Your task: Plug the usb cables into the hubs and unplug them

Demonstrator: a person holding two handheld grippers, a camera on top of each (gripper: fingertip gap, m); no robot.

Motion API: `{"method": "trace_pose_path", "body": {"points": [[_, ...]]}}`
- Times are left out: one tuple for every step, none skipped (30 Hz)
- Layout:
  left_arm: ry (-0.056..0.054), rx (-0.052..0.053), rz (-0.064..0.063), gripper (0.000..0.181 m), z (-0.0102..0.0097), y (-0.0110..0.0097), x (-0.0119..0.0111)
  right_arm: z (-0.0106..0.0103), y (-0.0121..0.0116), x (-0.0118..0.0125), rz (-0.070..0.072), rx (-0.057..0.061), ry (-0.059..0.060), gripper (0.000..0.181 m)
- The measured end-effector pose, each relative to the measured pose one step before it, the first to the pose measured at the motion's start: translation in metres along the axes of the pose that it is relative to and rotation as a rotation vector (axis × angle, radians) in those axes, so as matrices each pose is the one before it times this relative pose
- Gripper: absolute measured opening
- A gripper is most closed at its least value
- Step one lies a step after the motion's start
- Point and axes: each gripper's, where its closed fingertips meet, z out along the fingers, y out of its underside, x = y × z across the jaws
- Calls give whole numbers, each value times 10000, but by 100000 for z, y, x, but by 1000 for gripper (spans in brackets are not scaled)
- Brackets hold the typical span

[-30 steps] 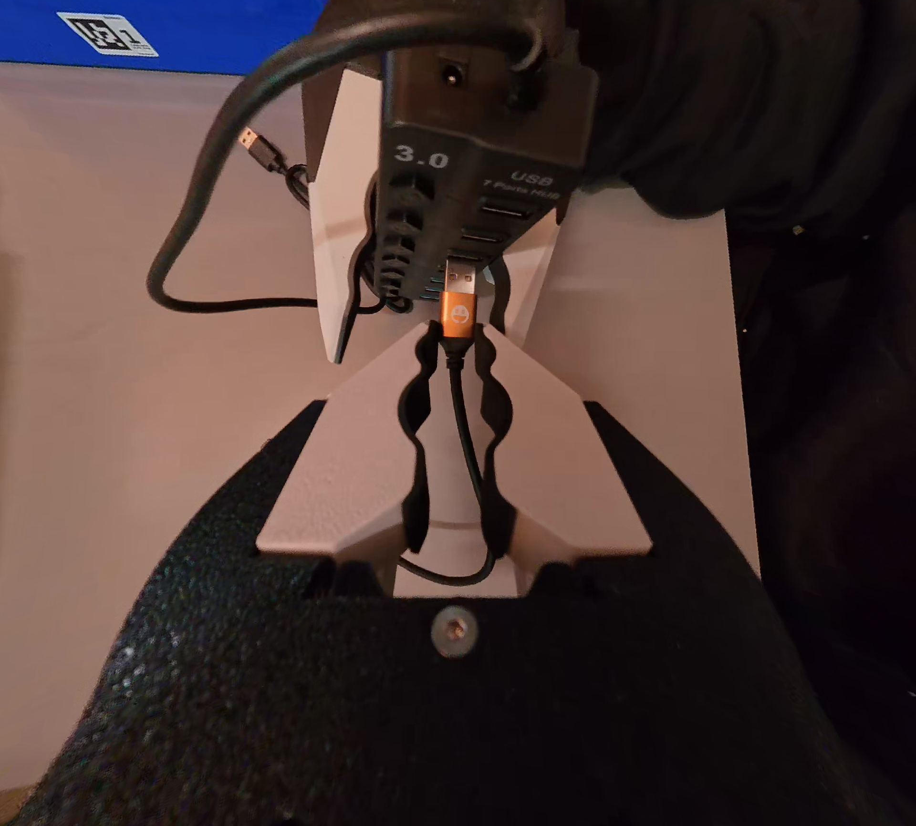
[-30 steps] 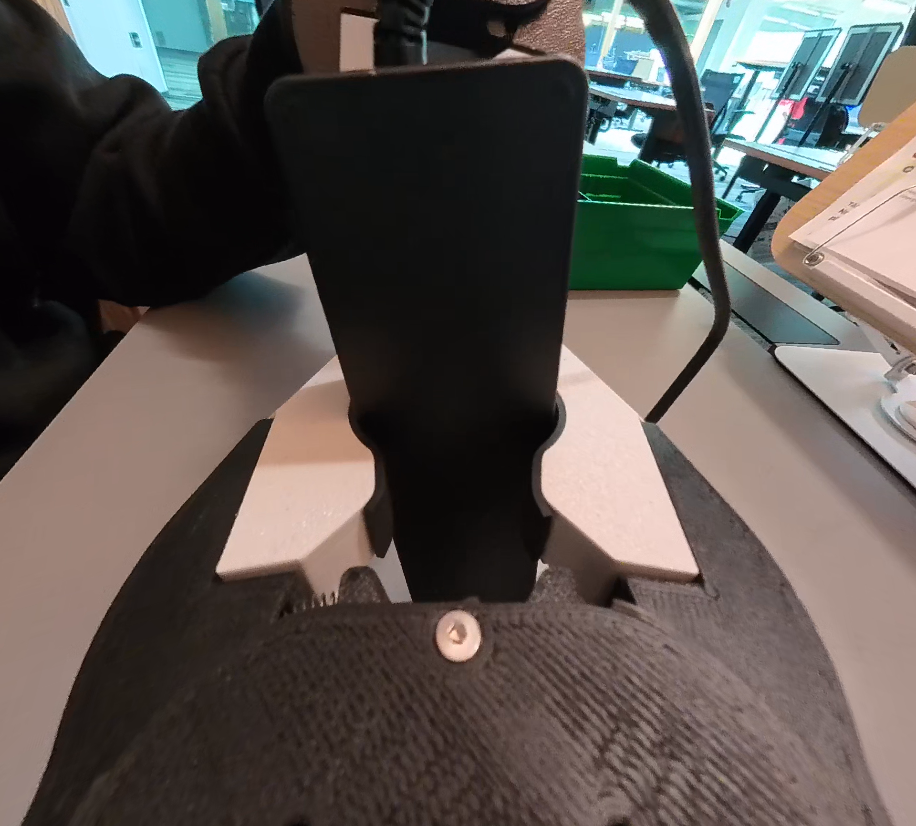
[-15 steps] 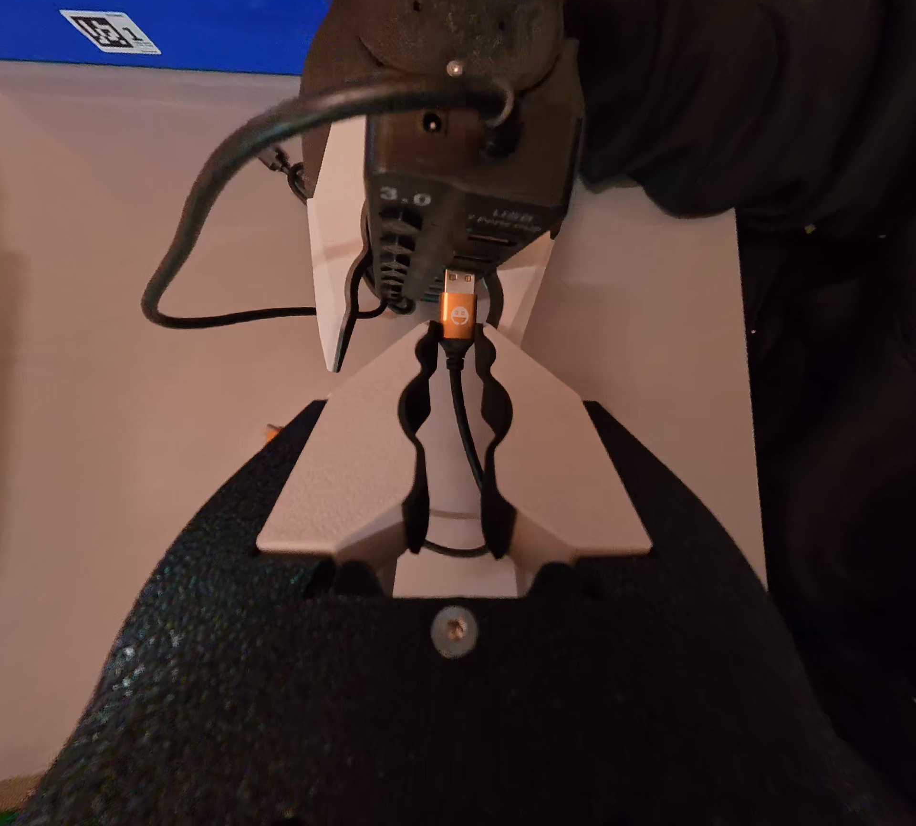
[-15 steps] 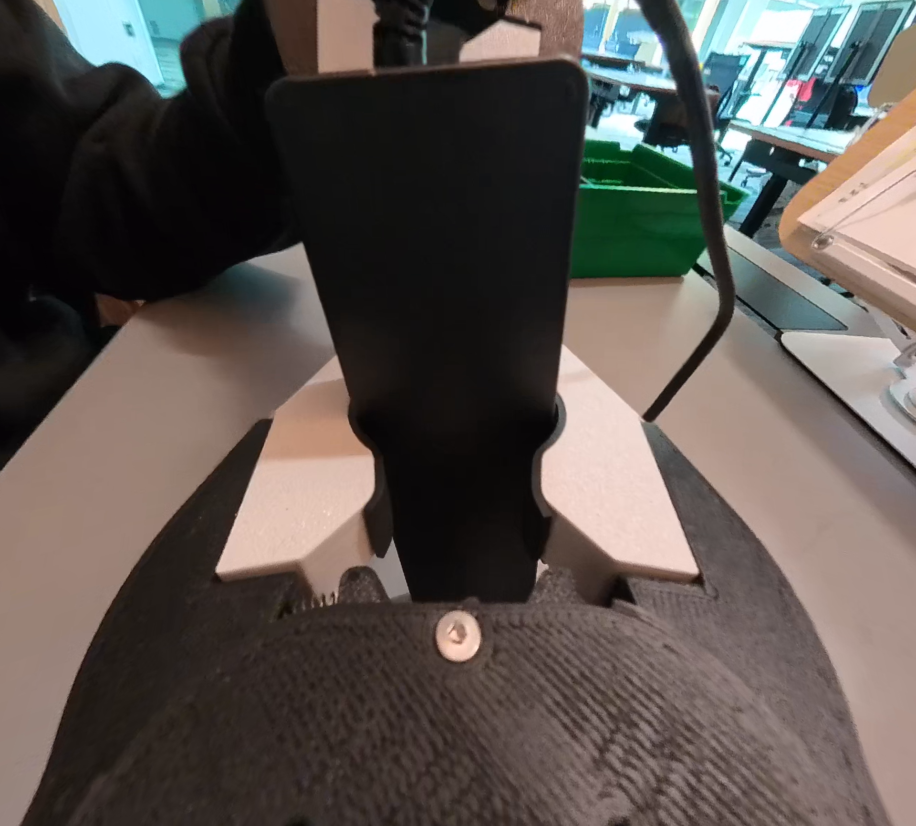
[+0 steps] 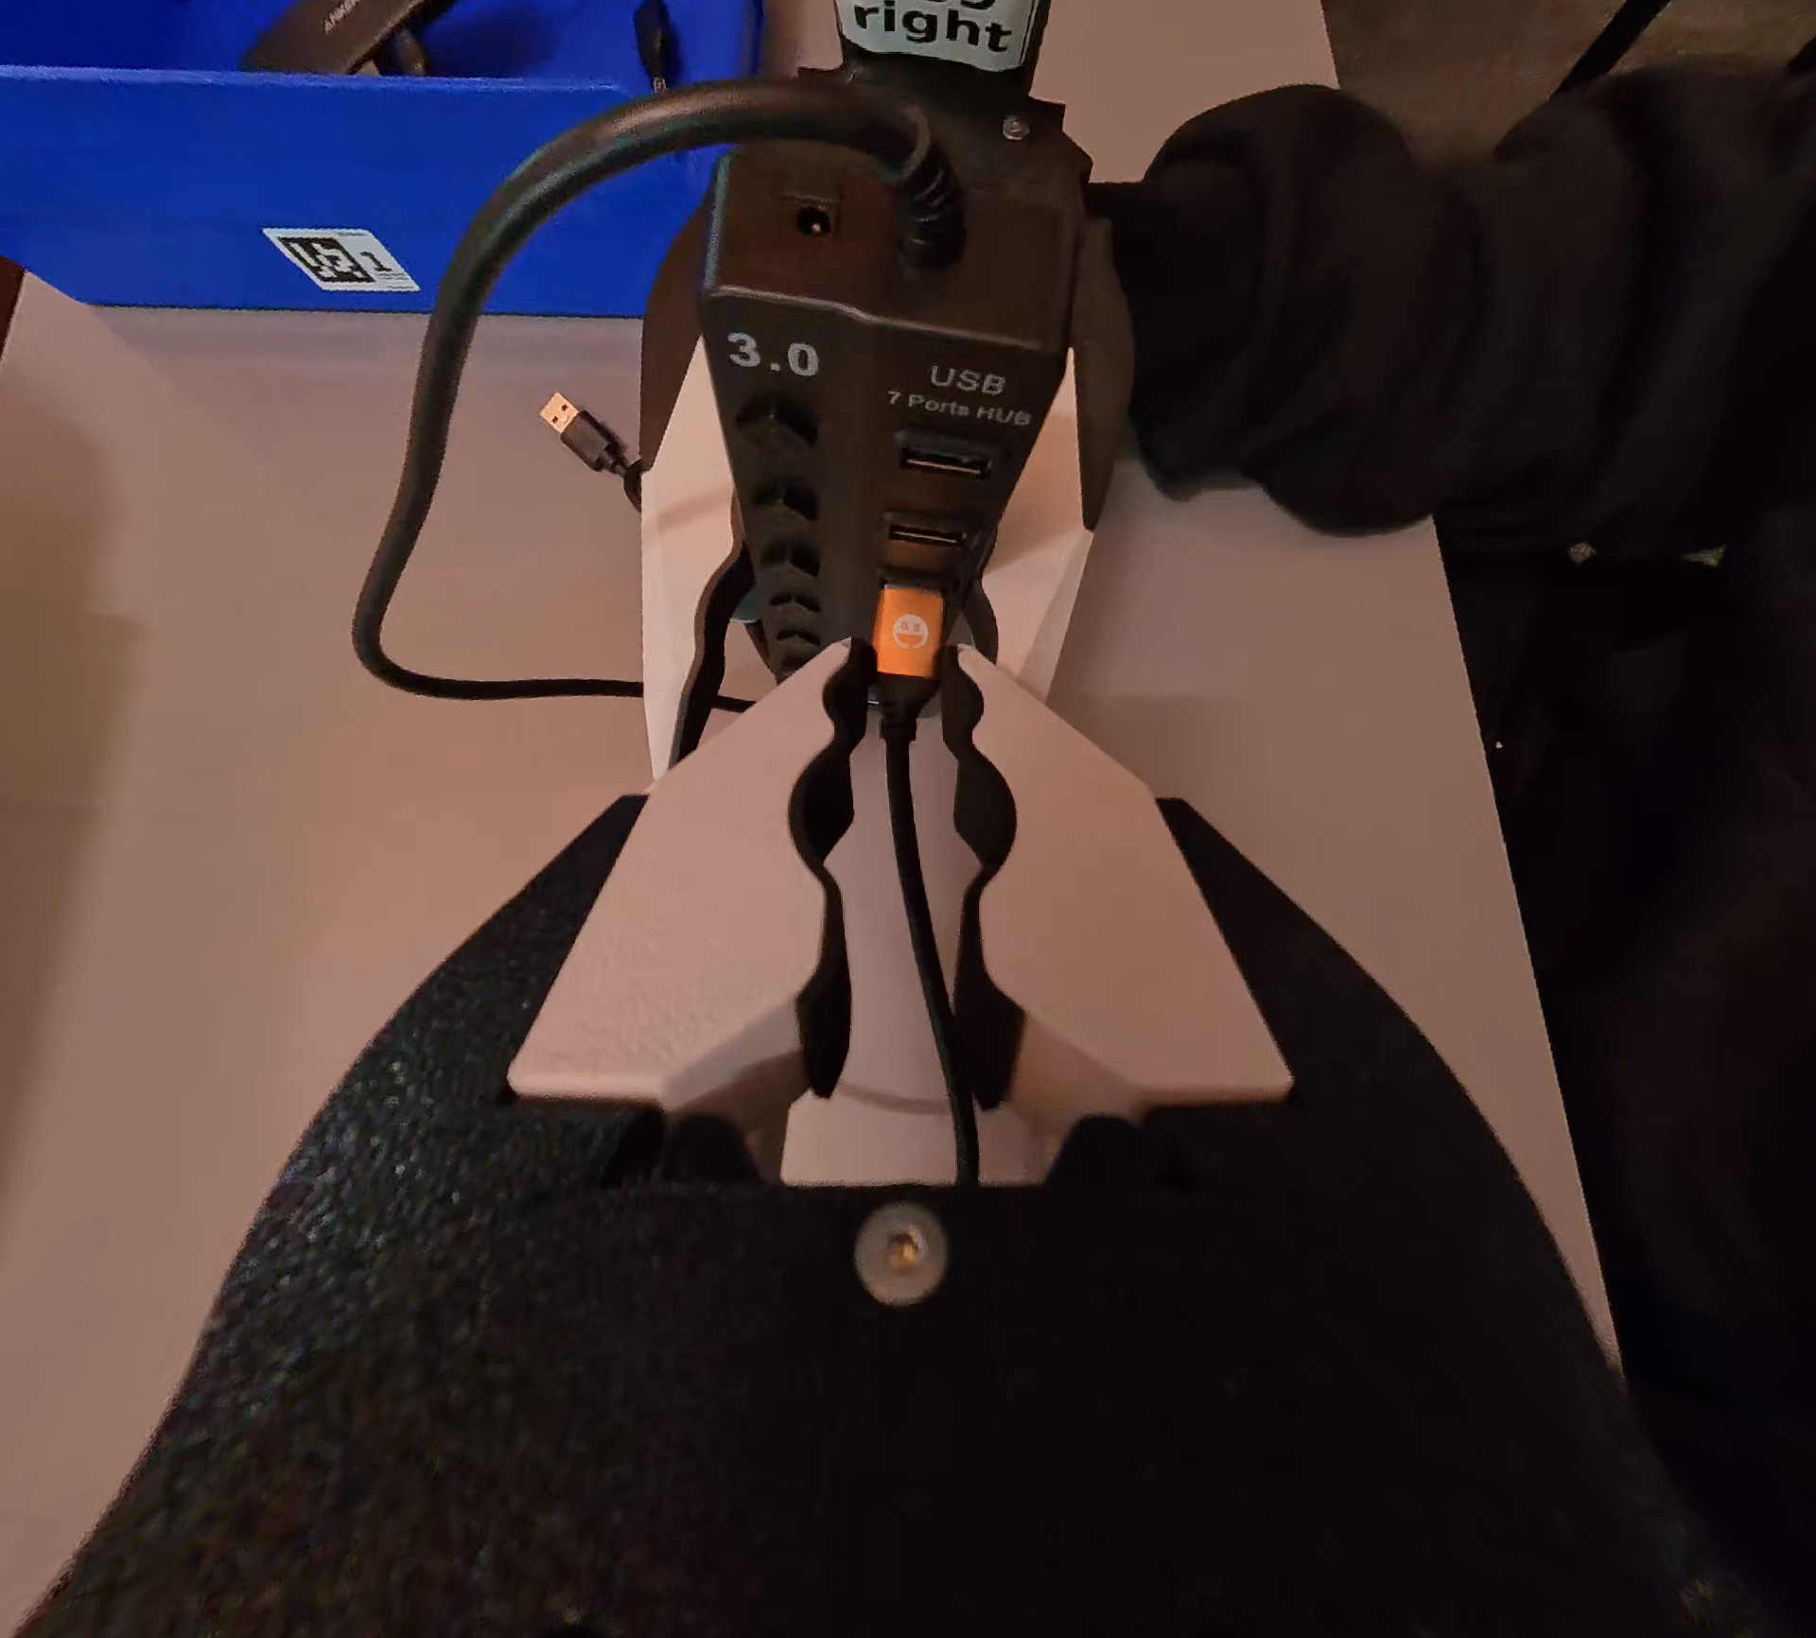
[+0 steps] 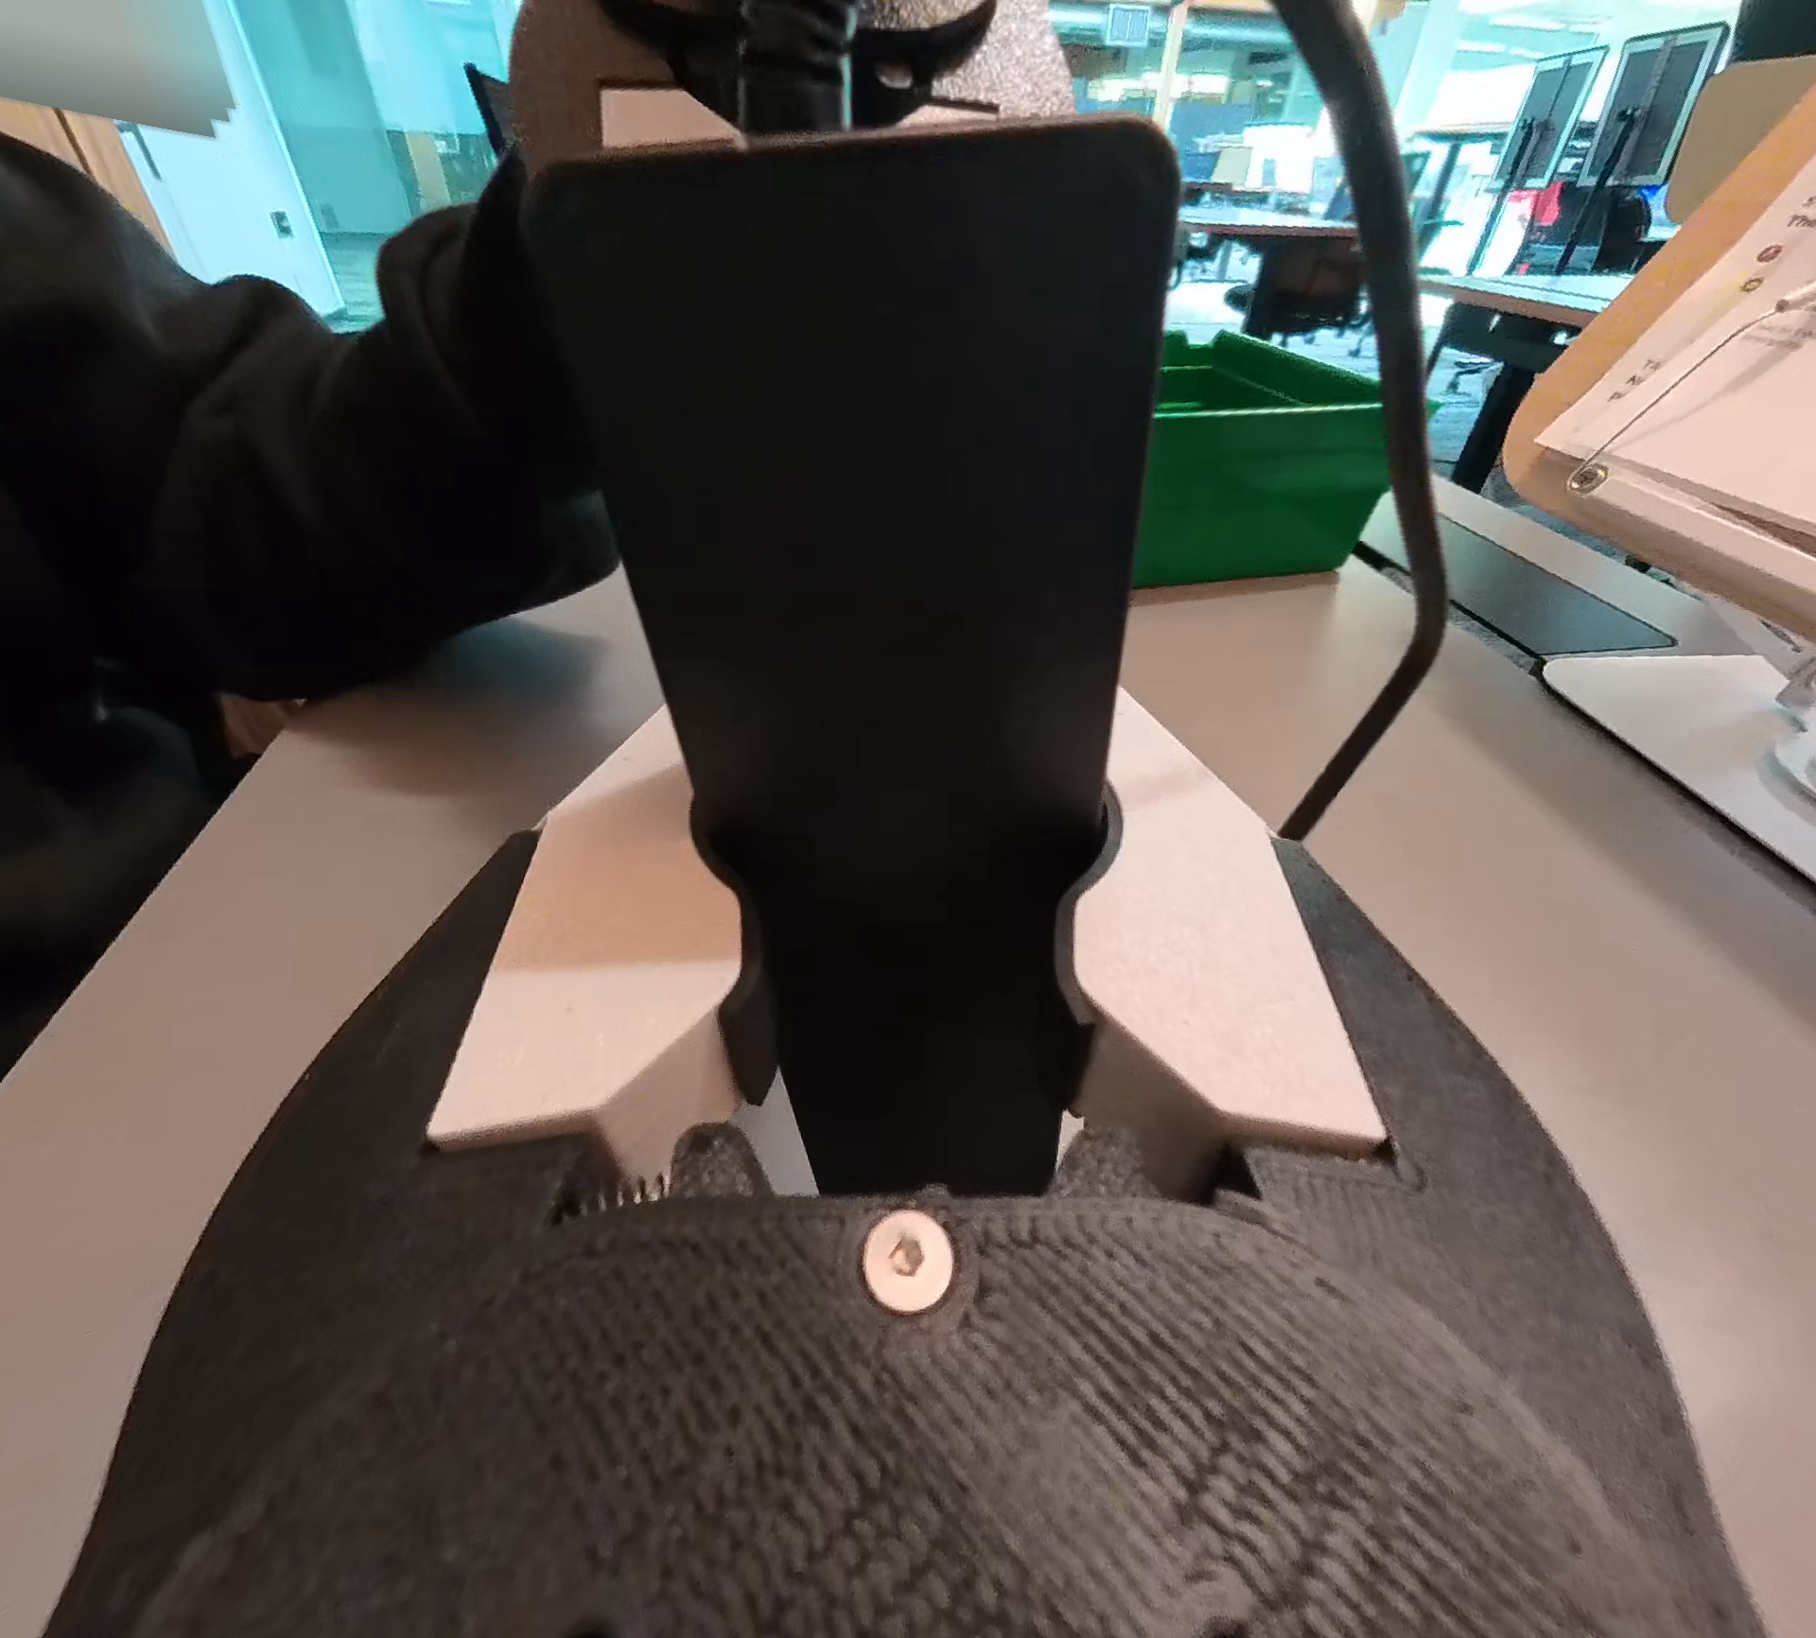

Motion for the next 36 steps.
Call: {"method": "trace_pose_path", "body": {"points": [[-55, -27, 32, 12, 85, 91, -91, -4, 102, 84, -54, -62, 69, 63], [-5, -18, 80, 12, 102, 96, -22, -3, 158, 82, -84, -89, 48, 63], [35, 15, 23, 12, 70, 88, 28, -26, 106, -35, -130, -52, -8, 63], [-42, 30, -40, 13, -24, 27, -93, 11, 56, 51, -110, -41, 62, 63], [-103, 114, -53, 13, -188, -158, -141, 1, -115, 197, -45, 30, 156, 63], [-130, 257, -95, 17, -423, -440, -109, -60, -362, 113, 61, 164, 73, 63], [-320, 372, -134, 20, -782, -640, -371, -169, -283, 76, 49, 139, 35, 62], [-474, 337, -120, 24, -1099, -561, -626, -273, -146, 295, -38, 74, 179, 62], [-511, 241, -113, 28, -1368, -323, -790, -322, -96, 515, -8, 51, 272, 62], [-646, 125, -150, 28, -1605, -15, -1145, -321, -127, 442, 84, 63, 194, 62], [-933, -22, -247, 28, -1785, 373, -1754, -293, -188, 505, 67, 102, 248, 62], [-1169, -225, -346, 28, -1845, 900, -2365, -247, -231, 478, 27, 117, 270, 62], [-1294, -448, -475, 28, -1757, 1498, -2859, -188, -218, 207, 24, 89, 103, 62], [-1278, -638, -592, 28, -1425, 2032, -3140, -141, -187, 89, -40, 54, 55, 62], [-1099, -749, -644, 28, -854, 2365, -3135, -76, -90, 123, -75, 3, 101, 62], [-829, -780, -656, 29, -162, 2488, -2900, -34, 14, 51, -33, -40, 33, 62], [-538, -830, -707, 29, 499, 2508, -2473, 7, 52, -144, 40, -35, -116, 62], [-248, -944, -727, 31, 1004, 2453, -1934, 39, 12, -13, 37, 21, -13, 62], [-91, -922, -618, 34, 1360, 2118, -1526, 63, 36, 22, 30, -3, 9, 62], [-48, -658, -478, 35, 1523, 1444, -1215, 74, 127, -130, 31, -76, -92, 62], [61, -405, -340, 35, 1590, 838, -777, 71, 125, -128, -32, -78, -51, 62], [231, -262, -211, 35, 1531, 425, -242, 93, 83, -63, -68, -58, 4, 62], [325, -174, -189, 35, 1382, 211, 111, 103, 108, -137, -30, -75, -61, 62], [303, -277, -159, 36, 1170, 354, 247, 89, 44, -146, -40, -31, -52, 62], [20, -346, -82, 36, 872, 453, -44, 70, 12, -37, -30, -6, 7, 62], [-214, -303, 14, 36, 567, 391, -256, 45, 46, -68, 9, -28, -31, 62], [-178, -196, 56, 36, 388, 206, -110, 35, 55, -28, 18, -18, -23, 62], [-11, -89, 9, 36, 320, 37, 142, 14, 31, 53, 27, 1, 22, 62], [83, -141, -57, 36, 339, 139, 219, -13, 21, 33, 47, 3, -7, 62], [7, -267, -54, 37, 367, 369, 52, -40, -10, 30, 32, 18, -5, 62], [-55, -281, -5, 35, 383, 423, -75, -62, -19, 83, 1, 24, 35, 62], [212, 94, -9, 28, 112, -155, 271, -67, -18, 85, 3, 16, 37, 62], [126, 148, -26, 24, 51, -244, 126, -73, -8, 71, 29, 18, 12, 62], [9, -43, 106, 21, 119, 48, -22, -59, -30, 90, 23, 33, 37, 62], [-76, -30, 216, 18, -68, 46, -130, -53, -12, 97, 16, 11, 42, 62], [-69, -143, 306, 15, -82, 275, -79, -41, 3, 68, 1, -8, 32, 62]]}}
